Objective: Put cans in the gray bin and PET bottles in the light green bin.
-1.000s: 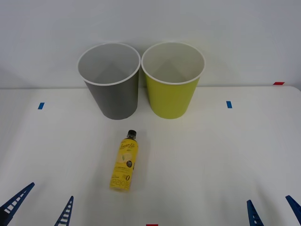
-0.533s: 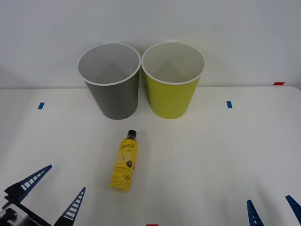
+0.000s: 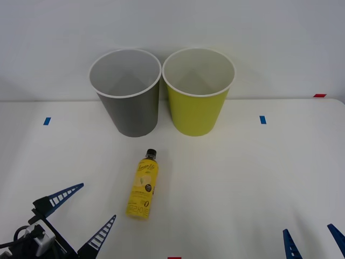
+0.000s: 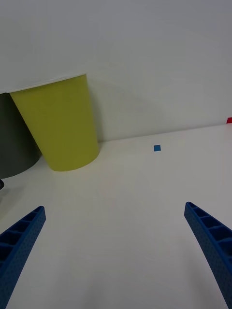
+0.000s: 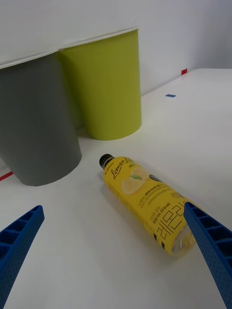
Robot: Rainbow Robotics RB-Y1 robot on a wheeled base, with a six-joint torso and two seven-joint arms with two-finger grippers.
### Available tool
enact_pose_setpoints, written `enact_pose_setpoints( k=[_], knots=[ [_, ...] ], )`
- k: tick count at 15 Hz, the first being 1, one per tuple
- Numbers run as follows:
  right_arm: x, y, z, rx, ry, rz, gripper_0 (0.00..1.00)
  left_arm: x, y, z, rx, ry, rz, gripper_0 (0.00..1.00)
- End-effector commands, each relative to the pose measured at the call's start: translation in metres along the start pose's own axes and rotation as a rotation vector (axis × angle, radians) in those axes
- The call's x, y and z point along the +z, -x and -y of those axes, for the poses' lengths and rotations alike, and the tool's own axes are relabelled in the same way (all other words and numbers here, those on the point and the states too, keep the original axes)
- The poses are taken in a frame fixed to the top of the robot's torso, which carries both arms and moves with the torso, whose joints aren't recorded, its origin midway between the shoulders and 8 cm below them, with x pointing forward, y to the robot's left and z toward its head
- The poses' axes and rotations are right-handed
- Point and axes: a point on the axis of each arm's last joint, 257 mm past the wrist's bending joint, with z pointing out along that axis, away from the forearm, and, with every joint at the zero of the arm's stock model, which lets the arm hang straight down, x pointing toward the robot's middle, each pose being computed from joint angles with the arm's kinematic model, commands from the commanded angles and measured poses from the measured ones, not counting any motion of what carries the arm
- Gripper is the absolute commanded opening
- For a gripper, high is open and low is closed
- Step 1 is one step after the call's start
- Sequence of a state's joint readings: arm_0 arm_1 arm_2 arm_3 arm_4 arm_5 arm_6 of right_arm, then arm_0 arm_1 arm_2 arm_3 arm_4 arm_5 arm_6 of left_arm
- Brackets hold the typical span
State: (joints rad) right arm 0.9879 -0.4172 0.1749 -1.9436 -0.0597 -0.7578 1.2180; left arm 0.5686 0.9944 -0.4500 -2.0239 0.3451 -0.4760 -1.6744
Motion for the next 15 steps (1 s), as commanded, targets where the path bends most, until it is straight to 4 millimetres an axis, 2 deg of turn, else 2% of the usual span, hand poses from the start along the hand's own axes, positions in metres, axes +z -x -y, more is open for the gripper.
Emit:
enact_pose_setpoints(
  k=[1,6,8,11,13,15],
  knots=[
    [0.000,0.000,0.000,0.000,0.000,0.000,1.00,0.008,0.000,0.004,-0.041,-0.023,-0.072,1.00],
    [0.000,0.000,0.000,0.000,0.000,0.000,1.00,0.020,-0.004,-0.015,-0.022,-0.002,-0.204,1.00],
    [0.000,0.000,0.000,0.000,0.000,0.000,1.00,0.022,0.003,-0.022,-0.008,0.002,-0.263,1.00],
    [0.000,0.000,0.000,0.000,0.000,0.000,1.00,0.014,0.019,-0.031,-0.017,0.029,-0.338,1.00],
    [0.000,0.000,0.000,0.000,0.000,0.000,1.00,0.012,0.024,-0.033,-0.047,0.048,-0.373,1.00],
    [0.000,0.000,0.000,0.000,0.000,0.000,1.00,0.017,0.024,-0.035,-0.092,0.068,-0.380,1.00]
  ],
)
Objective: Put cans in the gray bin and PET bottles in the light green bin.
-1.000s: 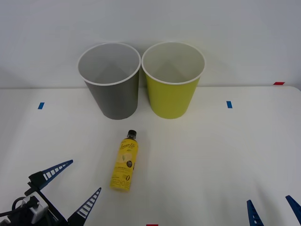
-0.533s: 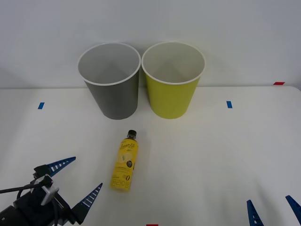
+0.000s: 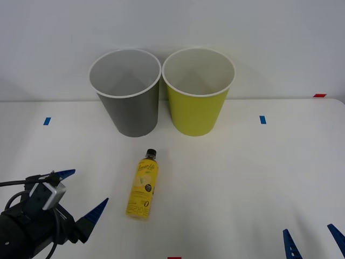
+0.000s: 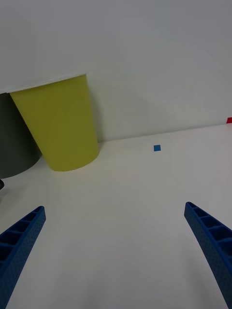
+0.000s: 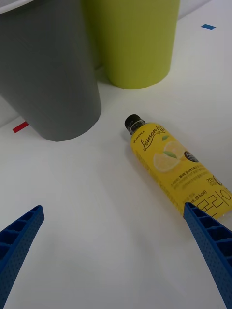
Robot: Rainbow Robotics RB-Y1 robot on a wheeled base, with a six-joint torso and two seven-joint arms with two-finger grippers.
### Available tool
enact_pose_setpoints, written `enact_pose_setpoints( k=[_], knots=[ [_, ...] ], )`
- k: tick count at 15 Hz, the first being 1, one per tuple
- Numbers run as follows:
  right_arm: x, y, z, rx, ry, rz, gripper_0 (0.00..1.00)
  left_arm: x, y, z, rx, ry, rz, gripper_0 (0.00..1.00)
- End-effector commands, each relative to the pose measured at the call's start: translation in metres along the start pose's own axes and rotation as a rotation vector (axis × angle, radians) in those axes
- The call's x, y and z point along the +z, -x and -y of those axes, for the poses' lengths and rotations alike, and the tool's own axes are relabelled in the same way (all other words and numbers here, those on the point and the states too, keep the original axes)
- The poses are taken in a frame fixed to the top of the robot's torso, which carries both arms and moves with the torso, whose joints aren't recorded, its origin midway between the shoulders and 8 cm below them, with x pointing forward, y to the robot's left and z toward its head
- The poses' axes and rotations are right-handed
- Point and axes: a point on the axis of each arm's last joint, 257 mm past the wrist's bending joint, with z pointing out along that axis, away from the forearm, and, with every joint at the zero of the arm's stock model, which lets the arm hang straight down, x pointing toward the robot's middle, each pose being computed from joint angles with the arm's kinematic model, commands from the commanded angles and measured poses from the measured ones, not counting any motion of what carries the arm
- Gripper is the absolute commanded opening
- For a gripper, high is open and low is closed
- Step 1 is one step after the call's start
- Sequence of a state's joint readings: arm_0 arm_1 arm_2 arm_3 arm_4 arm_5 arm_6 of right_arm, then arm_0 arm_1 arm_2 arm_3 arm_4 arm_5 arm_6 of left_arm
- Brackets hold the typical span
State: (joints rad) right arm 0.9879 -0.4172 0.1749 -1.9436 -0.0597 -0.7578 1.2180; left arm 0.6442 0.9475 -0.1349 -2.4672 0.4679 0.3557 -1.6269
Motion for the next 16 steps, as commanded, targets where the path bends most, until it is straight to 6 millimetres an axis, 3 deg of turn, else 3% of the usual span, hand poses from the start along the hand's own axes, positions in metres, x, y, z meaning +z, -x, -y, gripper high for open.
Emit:
enact_pose_setpoints(
  k=[1,5,9,16],
  knots=[
    [0.000,0.000,0.000,0.000,0.000,0.000,1.00,0.007,0.005,-0.002,-0.072,0.010,-0.019,1.00],
    [0.000,0.000,0.000,0.000,0.000,0.000,1.00,0.018,0.010,0.003,-0.148,-0.064,-0.101,1.00],
    [0.000,0.000,0.000,0.000,0.000,0.000,1.00,0.023,0.022,-0.006,-0.123,-0.101,-0.169,1.00],
    [0.000,0.000,0.000,0.000,0.000,0.000,1.00,0.026,0.050,-0.001,-0.190,-0.183,-0.271,1.00]
  ],
)
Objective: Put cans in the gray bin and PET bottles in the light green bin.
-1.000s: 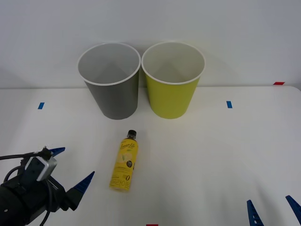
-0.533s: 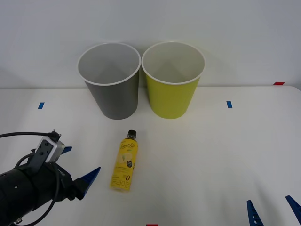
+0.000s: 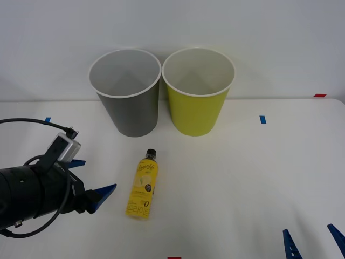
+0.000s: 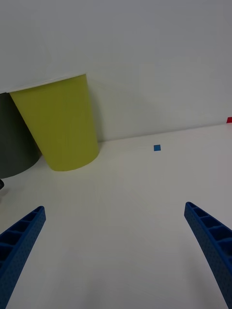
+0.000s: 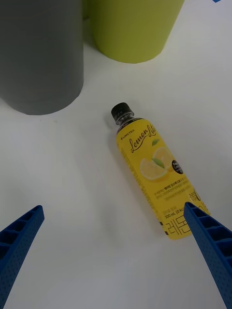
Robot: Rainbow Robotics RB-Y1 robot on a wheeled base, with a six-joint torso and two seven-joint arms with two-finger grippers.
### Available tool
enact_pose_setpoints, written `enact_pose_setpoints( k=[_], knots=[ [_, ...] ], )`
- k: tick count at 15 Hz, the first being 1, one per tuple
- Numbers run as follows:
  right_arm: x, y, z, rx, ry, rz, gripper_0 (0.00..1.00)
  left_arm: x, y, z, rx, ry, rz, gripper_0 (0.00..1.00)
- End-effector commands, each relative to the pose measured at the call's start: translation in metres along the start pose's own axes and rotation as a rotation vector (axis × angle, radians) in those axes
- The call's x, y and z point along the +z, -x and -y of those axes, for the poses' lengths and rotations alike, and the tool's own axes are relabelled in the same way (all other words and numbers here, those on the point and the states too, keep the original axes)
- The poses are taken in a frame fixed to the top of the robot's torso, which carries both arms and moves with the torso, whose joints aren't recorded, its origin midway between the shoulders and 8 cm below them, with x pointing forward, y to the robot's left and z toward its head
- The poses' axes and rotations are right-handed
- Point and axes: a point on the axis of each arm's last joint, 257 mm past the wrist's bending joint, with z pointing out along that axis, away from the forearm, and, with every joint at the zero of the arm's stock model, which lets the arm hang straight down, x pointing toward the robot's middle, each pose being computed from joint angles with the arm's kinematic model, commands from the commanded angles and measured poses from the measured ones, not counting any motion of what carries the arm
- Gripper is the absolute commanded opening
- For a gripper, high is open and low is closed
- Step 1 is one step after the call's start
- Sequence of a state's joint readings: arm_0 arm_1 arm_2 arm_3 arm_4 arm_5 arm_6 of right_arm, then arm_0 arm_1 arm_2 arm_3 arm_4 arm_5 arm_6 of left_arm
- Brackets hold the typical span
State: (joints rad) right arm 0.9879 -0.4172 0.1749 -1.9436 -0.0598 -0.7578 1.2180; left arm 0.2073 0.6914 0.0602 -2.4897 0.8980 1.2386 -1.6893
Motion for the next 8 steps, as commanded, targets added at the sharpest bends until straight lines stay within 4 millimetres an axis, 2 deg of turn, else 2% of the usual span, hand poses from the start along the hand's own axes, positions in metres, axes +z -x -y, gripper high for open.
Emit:
enact_pose_setpoints(
  k=[1,4,6,8],
  knots=[
    [0.000,0.000,0.000,0.000,0.000,0.000,1.00,-0.001,0.020,0.009,-0.039,-0.038,-0.017,1.00],
    [0.000,0.000,0.000,0.000,0.000,0.000,1.00,0.004,0.021,0.022,-0.115,-0.065,-0.050,1.00],
    [0.000,0.000,0.000,0.000,0.000,0.000,1.00,0.009,0.022,0.035,-0.244,-0.088,-0.072,1.00],
    [0.000,0.000,0.000,0.000,0.000,0.000,1.00,0.019,0.021,0.038,-0.231,-0.057,-0.089,1.00]
  ],
)
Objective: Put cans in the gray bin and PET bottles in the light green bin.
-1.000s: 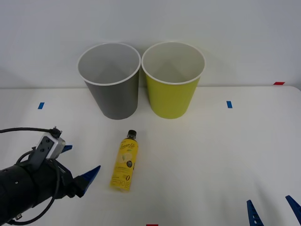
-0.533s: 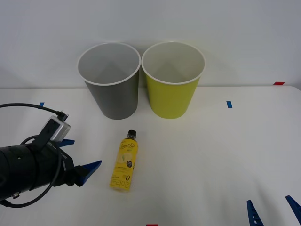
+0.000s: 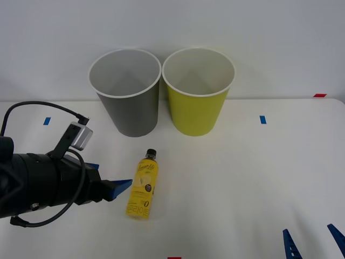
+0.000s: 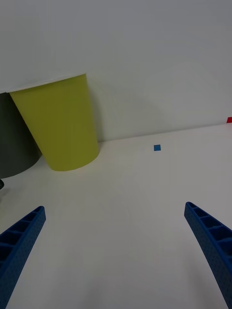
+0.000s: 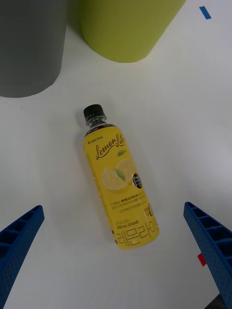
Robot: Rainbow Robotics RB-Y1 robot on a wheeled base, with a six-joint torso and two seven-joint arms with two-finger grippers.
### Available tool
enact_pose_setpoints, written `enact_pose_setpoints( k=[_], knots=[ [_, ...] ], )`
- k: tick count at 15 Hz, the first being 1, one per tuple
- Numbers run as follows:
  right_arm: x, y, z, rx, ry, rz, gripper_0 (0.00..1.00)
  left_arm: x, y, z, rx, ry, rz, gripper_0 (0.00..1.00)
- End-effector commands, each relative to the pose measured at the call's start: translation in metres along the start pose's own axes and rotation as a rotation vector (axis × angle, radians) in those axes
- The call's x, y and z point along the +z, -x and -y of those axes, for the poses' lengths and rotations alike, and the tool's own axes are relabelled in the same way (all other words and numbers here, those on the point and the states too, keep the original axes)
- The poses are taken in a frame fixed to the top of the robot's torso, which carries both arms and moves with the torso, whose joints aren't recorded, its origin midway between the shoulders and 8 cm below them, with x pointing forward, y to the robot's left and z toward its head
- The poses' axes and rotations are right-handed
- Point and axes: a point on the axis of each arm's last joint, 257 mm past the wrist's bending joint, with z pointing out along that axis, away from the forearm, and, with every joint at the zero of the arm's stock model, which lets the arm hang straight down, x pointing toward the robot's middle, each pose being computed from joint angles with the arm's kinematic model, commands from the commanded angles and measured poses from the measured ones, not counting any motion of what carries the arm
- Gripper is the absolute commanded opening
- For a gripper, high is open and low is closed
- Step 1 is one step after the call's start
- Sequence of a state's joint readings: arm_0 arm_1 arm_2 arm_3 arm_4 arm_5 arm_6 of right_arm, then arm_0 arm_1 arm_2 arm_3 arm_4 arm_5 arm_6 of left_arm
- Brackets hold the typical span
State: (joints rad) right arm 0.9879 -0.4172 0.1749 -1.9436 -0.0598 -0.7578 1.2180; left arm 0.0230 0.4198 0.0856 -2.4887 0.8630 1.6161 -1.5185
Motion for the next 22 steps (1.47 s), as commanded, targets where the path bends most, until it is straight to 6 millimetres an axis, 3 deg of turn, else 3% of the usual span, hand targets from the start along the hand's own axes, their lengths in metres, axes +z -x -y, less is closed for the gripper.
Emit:
enact_pose_setpoints(
  k=[1,10,15,22],
  knots=[
    [0.000,0.000,0.000,0.000,0.000,0.000,1.00,0.015,0.001,0.004,0.005,0.052,-0.021,1.00],
    [0.000,0.000,0.000,0.000,0.000,0.000,1.00,0.048,0.000,0.015,-0.107,0.132,-0.008,1.00],
    [0.000,0.000,0.000,0.000,0.000,0.000,1.00,0.063,-0.003,-0.007,-0.076,0.184,-0.017,1.00],
    [0.000,0.000,0.000,0.000,0.000,0.000,1.00,0.068,0.003,-0.001,-0.054,0.190,0.013,1.00]
  ],
)
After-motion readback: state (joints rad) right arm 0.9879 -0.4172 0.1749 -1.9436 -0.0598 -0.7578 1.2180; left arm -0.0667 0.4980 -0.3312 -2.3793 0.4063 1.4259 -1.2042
